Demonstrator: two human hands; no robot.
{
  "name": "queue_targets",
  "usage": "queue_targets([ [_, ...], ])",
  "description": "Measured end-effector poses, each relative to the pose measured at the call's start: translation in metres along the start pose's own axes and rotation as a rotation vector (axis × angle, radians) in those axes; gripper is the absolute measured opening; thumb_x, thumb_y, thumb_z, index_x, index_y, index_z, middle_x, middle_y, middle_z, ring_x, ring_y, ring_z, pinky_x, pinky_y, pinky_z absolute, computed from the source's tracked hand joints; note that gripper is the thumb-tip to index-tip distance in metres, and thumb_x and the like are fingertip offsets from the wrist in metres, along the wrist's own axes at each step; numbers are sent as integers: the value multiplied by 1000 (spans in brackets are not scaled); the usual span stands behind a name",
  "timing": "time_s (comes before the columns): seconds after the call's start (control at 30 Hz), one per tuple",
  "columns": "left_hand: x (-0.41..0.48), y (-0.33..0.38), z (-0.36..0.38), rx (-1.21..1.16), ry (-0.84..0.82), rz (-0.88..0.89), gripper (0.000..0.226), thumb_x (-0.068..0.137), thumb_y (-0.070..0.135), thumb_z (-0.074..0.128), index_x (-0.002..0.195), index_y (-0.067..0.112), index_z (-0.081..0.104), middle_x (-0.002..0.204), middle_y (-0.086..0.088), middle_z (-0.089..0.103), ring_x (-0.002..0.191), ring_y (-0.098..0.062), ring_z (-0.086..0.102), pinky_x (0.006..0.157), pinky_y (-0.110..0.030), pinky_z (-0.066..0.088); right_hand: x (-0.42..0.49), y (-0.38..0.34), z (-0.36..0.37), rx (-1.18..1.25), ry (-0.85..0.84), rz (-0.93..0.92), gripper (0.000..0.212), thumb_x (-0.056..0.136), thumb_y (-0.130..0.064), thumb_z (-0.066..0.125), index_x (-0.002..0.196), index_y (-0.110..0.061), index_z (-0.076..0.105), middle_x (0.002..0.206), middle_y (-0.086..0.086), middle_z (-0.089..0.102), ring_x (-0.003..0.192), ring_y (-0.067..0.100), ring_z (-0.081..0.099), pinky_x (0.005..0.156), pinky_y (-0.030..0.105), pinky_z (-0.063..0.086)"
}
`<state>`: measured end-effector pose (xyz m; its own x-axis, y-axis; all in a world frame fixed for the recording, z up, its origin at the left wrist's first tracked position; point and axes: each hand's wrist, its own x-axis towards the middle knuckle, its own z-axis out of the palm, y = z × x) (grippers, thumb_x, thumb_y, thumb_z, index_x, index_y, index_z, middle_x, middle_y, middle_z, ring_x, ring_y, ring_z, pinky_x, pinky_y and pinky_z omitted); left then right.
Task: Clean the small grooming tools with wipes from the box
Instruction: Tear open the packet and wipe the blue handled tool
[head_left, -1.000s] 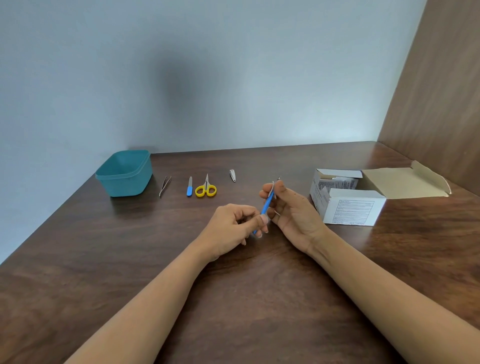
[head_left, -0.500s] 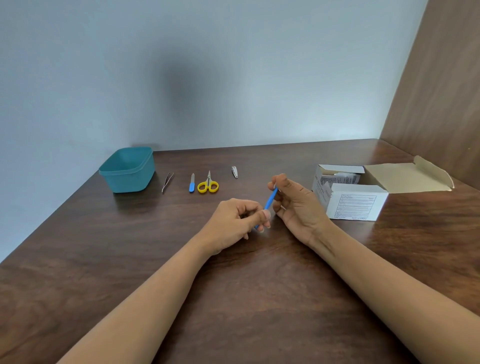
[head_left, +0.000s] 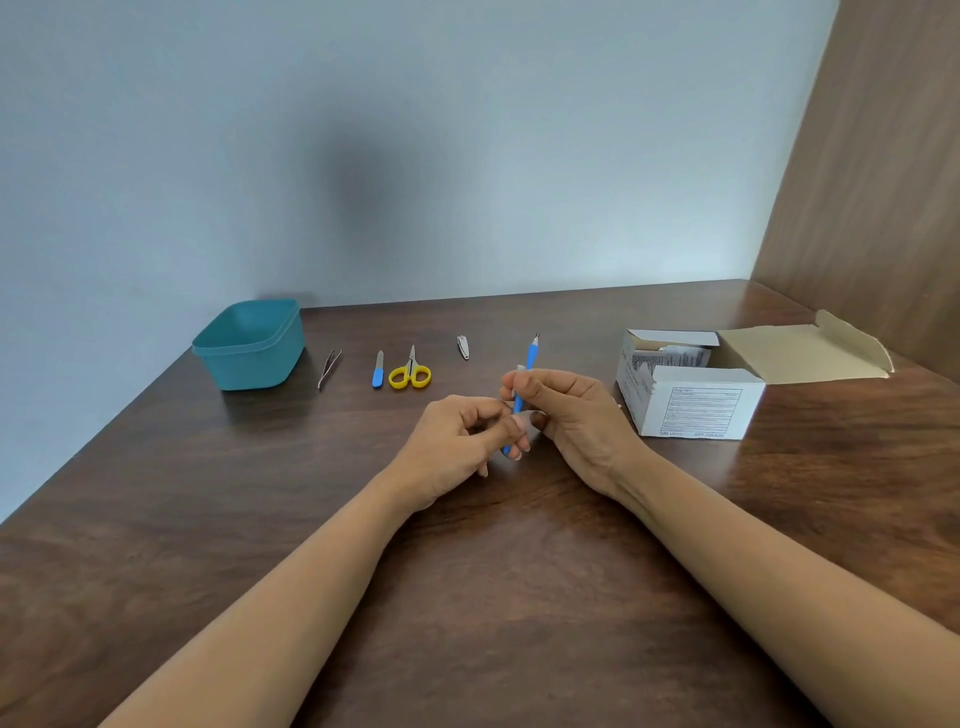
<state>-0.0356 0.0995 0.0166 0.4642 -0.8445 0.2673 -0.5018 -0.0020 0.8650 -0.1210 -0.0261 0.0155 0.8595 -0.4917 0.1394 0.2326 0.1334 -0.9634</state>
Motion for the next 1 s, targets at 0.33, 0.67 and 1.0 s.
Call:
queue_targets([
  [0.33,1,-4,1,15,21,5,25,94,19,58,76,8,71,61,9,64,51,3,55,47,-17,43,0,0,-2,96,62,14,13,76,-25,66,82,-15,72,76,-5,72,70,3,59,69,23,35],
  [0.67,2,-7,4,62,37,20,23,92,22,62,75,12,73,62,5,66,62,-5,58,49,-19,44,0,0,0,194,149,-23,18,68,-30,67,79,-15,69,74,-6,70,63,0,57,64,22,33],
  [1.0,2,-6,1,7,84,53,24,92,25,61,71,20,72,63,3,67,58,-5,54,51,-22,43,-2,2,2,-4,-3,-20,24,65,-36,71,79,-18,77,82,-1,72,72,12,56,78,34,35],
])
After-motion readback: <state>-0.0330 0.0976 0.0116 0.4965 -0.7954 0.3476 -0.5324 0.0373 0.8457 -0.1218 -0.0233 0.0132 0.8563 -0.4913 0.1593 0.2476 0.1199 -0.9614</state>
